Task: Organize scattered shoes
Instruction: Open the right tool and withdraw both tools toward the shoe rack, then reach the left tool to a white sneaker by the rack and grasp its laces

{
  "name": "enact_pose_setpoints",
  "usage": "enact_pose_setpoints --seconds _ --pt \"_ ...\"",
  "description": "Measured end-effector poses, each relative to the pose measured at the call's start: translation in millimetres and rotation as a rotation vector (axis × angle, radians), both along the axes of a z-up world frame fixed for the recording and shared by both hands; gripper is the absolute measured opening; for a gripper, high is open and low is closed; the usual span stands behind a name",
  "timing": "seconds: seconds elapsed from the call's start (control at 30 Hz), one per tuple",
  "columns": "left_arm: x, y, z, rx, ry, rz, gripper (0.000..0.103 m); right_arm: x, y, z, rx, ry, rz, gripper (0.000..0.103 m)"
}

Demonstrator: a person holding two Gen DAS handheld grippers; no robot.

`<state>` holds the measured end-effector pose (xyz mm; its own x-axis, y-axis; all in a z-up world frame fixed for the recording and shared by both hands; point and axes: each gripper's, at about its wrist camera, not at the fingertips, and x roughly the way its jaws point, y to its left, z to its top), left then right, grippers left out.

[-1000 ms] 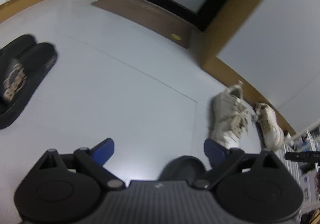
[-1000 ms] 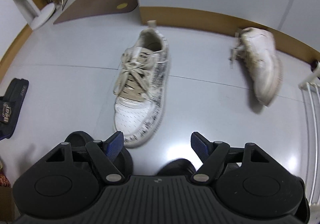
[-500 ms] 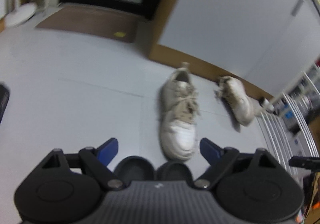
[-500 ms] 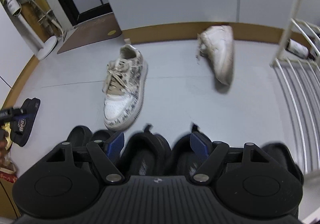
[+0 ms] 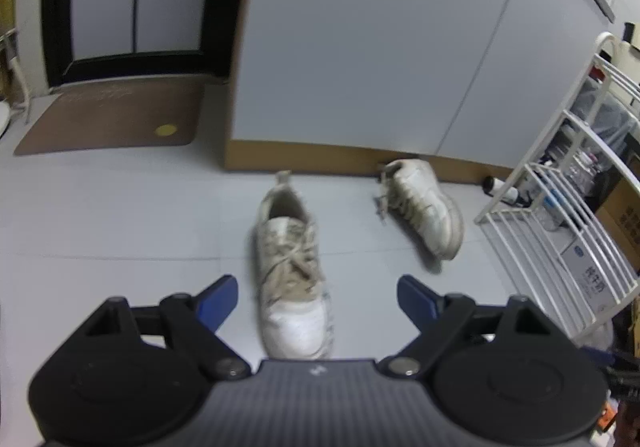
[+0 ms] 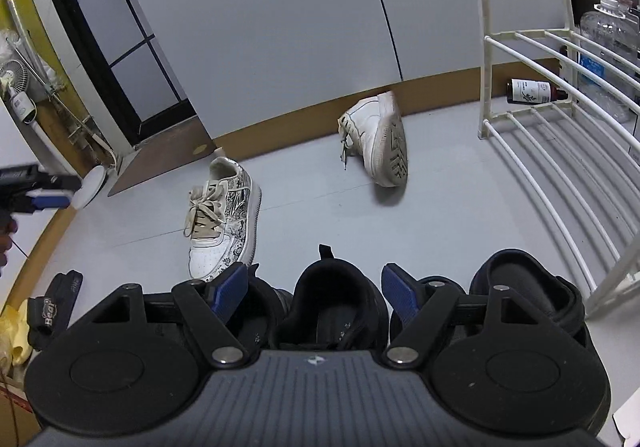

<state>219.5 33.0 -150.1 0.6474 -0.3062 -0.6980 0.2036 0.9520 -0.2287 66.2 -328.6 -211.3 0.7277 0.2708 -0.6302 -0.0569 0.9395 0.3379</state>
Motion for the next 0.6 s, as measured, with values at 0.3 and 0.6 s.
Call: enact_pose_setpoints --seconds 0.3,0.6 --pt "47.3 -53.2 -21.9 -0.003 -0.039 -0.103 0.086 -10.7 -40.3 -14.3 -0.027 0.019 -0.072 0.078" --pt "106.9 -91.3 -74.2 -0.035 0.032 -0.099 0.079 0.6 -83.9 -38.4 -0.071 0.125 -0.085 0.079"
